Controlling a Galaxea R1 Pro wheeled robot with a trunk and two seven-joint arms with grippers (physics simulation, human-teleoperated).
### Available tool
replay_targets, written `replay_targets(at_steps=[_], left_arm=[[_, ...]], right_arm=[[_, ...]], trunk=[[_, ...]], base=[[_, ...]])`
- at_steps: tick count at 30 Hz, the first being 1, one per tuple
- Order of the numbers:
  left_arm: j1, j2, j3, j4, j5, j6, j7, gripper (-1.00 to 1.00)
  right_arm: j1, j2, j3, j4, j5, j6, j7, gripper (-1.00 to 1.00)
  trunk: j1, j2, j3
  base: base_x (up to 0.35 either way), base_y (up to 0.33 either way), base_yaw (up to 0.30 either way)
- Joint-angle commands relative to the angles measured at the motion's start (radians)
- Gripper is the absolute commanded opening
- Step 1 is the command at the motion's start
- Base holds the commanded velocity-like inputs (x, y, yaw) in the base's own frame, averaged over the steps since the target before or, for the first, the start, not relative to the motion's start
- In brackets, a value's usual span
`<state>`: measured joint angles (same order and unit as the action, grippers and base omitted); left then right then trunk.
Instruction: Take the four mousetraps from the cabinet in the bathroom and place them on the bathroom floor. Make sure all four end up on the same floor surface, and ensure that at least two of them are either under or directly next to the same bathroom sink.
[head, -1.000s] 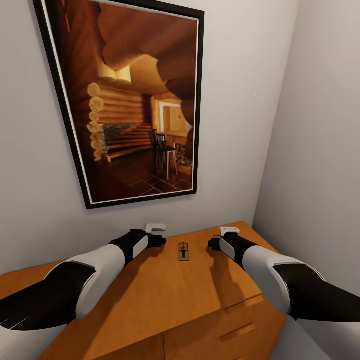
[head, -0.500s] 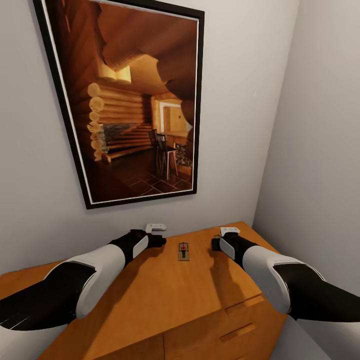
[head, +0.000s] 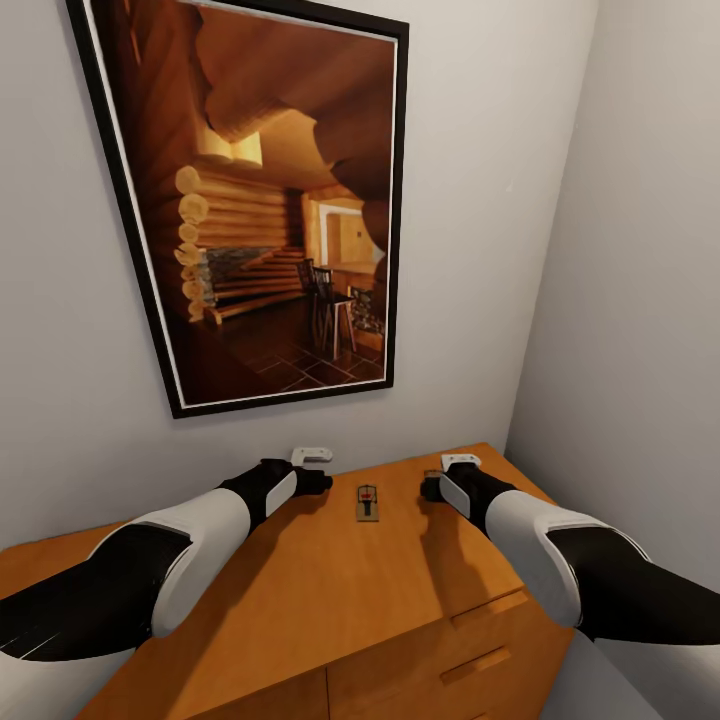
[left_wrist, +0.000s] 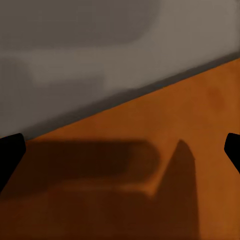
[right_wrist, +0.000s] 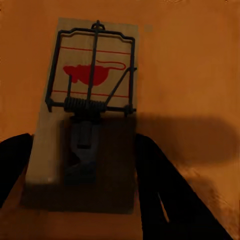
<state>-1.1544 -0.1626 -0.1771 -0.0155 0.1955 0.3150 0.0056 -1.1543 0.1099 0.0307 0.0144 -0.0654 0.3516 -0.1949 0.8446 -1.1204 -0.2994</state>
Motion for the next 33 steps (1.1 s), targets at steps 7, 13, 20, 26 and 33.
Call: replay_targets(at_steps=[7, 13, 20, 26, 33], left_arm=[[-0.001, 0.0, -0.009, -0.001, 0.01, 0.005, 0.001, 1.0], [-0.001, 0.0, -0.009, -0.001, 0.009, 0.005, 0.001, 1.0], [-0.001, 0.0, -0.009, -0.001, 0.009, 0.005, 0.001, 1.0], [-0.001, 0.0, -0.009, -0.001, 0.009, 0.005, 0.001, 1.0], [-0.001, 0.0, -0.009, -0.001, 0.009, 0.005, 0.001, 1.0]], right_arm=[[-0.001, -0.004, -0.015, 0.012, -0.016, -0.011, -0.002, -1.0], [-0.001, -0.012, -0.012, -0.029, -0.006, 0.033, 0.003, -1.0], [-0.001, -0.016, -0.011, -0.272, -0.004, 0.256, 0.001, -1.0], [-0.001, -0.024, -0.013, -0.45, -0.005, 0.393, 0.0, -1.0], [-0.001, -0.033, -0.016, -0.512, -0.005, 0.451, 0.0, -1.0]], trunk=[[0.0, -0.001, -0.002], [0.0, -0.001, -0.002], [0.0, -0.001, -0.002], [0.0, -0.001, -0.002], [0.0, -0.001, -0.002]], base=[[0.0, 0.0, 0.0], [0.0, 0.0, 0.0], [0.0, 0.0, 0.0], [0.0, 0.0, 0.0], [0.0, 0.0, 0.0]])
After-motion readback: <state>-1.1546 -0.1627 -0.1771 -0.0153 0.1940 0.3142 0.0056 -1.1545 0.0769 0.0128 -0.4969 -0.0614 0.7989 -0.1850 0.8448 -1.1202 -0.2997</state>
